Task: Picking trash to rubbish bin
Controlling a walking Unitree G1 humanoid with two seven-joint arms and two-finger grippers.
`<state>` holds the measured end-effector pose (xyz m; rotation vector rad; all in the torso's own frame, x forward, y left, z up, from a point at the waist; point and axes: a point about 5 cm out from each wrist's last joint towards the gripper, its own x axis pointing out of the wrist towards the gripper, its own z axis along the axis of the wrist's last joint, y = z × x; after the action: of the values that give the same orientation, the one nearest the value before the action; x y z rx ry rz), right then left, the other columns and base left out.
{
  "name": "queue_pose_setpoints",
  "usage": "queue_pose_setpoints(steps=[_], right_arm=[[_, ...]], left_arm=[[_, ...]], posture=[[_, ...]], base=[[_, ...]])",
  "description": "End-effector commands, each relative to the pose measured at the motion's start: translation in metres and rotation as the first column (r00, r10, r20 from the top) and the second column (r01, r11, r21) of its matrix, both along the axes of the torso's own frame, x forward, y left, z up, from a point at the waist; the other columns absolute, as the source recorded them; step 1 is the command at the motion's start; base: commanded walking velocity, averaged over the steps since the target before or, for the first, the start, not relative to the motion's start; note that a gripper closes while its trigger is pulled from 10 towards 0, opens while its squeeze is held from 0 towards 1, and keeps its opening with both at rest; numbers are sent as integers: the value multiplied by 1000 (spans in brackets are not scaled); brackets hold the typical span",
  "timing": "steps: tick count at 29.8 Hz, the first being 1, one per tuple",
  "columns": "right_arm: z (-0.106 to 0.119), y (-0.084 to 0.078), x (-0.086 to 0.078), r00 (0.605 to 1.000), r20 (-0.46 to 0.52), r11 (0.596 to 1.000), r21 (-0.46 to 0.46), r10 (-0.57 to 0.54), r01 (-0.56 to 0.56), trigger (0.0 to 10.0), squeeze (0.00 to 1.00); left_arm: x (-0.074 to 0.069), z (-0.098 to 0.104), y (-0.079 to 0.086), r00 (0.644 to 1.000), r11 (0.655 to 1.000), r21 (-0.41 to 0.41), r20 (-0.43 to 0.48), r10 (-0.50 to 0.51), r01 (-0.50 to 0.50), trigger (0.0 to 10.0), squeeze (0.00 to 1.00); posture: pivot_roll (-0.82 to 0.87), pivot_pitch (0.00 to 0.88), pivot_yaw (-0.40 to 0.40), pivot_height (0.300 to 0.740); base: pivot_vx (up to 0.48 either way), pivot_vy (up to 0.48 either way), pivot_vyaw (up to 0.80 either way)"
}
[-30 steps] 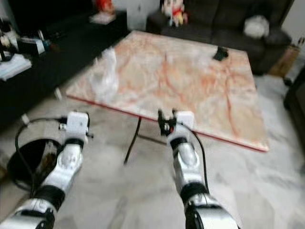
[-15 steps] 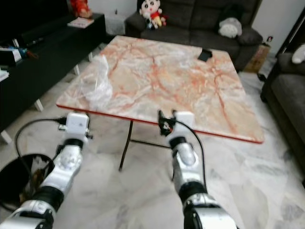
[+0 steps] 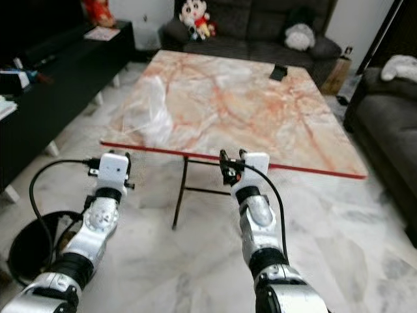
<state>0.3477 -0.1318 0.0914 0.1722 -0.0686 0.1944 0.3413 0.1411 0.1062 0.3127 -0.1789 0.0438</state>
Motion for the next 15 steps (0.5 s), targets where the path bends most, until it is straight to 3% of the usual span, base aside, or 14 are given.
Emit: queue_pose_setpoints(steps=[1, 15], right_arm=[[3, -7, 1, 1000, 11, 1000, -1, -24, 24, 10000, 0], [3, -5, 2, 1000, 11, 1000, -24, -13, 13, 10000, 0]], left_arm=[[1, 4, -5, 1000, 1000, 9, 14, -22, 22, 10000, 0], [1, 5, 1, 1000, 1000, 7, 20, 2, -3, 10000, 0]], posture=[[222, 0, -86, 740], [222, 0, -86, 740]], base=[[0, 0, 0], [462, 0, 0]])
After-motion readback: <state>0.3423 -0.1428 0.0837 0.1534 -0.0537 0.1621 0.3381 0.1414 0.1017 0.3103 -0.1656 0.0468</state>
